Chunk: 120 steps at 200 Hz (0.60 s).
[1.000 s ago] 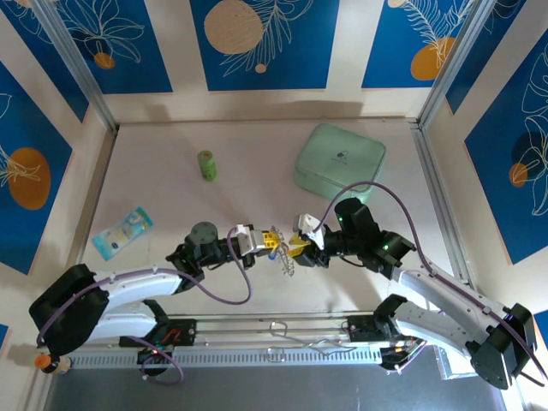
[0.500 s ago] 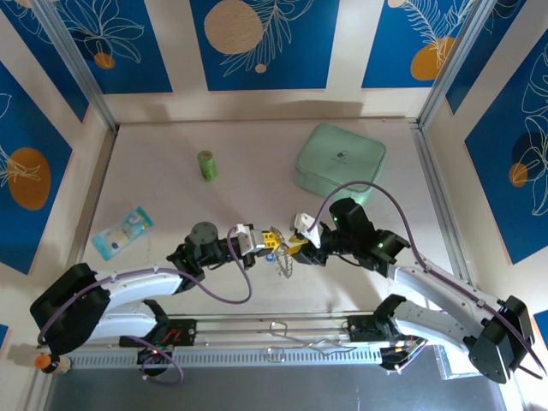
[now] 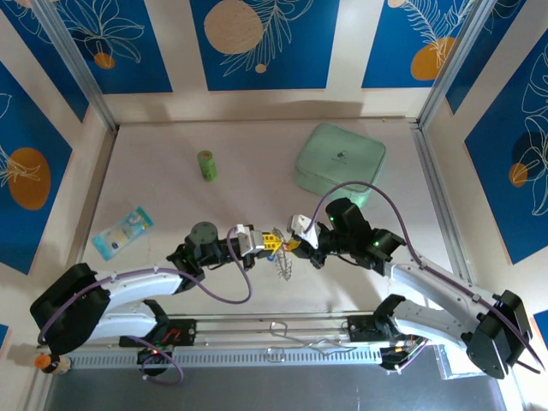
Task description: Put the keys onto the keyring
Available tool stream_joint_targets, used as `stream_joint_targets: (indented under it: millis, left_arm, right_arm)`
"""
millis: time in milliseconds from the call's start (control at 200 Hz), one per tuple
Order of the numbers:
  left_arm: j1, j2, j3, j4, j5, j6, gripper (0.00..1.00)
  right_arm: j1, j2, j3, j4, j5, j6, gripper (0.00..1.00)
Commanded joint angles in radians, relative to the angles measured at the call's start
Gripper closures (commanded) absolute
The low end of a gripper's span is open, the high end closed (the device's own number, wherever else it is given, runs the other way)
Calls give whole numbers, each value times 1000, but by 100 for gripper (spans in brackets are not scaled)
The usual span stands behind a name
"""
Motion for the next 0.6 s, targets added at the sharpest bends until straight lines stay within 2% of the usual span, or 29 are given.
stream_joint_targets:
  millis: [0, 215, 390, 595]
  left_arm:
    - [-7, 1, 14, 106, 59, -20, 100]
    - [-7, -3, 15, 113, 80, -22, 100]
    - [-7, -13, 11, 70, 70, 8, 100]
    - [-7, -11, 11, 68, 72, 10, 100]
  right_arm:
    - [6, 32, 32, -28, 1, -15, 99]
    - [16, 35, 34, -38, -19, -9, 97]
    - [-3, -42, 23, -56, -9, -13, 78]
    - [-18, -114, 28, -87, -58, -30, 74]
